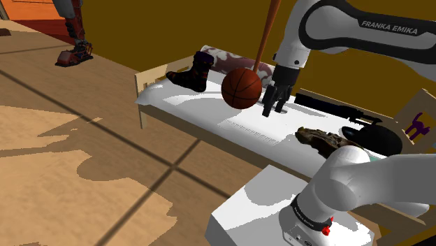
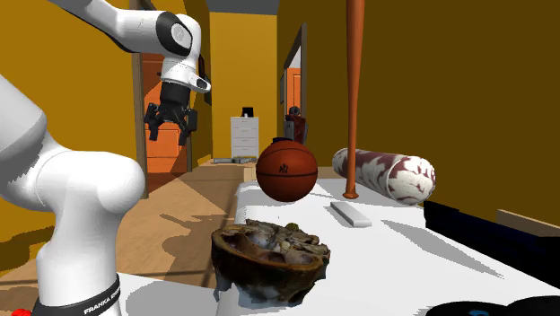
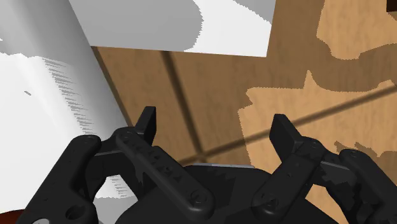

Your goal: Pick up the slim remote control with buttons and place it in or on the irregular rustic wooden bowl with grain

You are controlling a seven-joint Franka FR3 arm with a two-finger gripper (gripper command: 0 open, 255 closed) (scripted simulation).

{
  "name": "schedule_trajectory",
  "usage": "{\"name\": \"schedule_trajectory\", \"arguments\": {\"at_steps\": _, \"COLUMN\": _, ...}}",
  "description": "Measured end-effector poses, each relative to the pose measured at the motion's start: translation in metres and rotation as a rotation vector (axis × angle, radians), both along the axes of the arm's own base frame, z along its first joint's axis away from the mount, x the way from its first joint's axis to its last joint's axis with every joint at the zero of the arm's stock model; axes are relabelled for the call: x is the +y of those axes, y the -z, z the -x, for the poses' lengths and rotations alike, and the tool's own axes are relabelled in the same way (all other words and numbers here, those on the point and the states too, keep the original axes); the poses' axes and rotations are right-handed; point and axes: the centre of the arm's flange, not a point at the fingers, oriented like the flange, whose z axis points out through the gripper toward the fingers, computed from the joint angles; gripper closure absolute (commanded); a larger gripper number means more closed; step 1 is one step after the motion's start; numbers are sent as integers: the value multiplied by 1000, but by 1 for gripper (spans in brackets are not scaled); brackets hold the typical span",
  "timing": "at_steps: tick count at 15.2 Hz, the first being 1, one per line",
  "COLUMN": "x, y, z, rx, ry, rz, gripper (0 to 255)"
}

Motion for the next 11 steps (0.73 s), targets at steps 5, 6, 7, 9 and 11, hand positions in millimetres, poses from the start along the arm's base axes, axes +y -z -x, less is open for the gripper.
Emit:
{"name": "schedule_trajectory", "arguments": {"at_steps": 5, "x": -31, "y": 15, "z": -12, "rx": -9, "ry": -11, "rz": 10, "gripper": 0}}
{"name": "schedule_trajectory", "arguments": {"at_steps": 6, "x": -42, "y": 22, "z": -15, "rx": -12, "ry": -14, "rz": 14, "gripper": 0}}
{"name": "schedule_trajectory", "arguments": {"at_steps": 7, "x": -52, "y": 26, "z": -16, "rx": -15, "ry": -18, "rz": 17, "gripper": 0}}
{"name": "schedule_trajectory", "arguments": {"at_steps": 9, "x": -73, "y": 37, "z": -25, "rx": -21, "ry": -26, "rz": 24, "gripper": 0}}
{"name": "schedule_trajectory", "arguments": {"at_steps": 11, "x": -98, "y": 48, "z": -33, "rx": -28, "ry": -33, "rz": 32, "gripper": 0}}
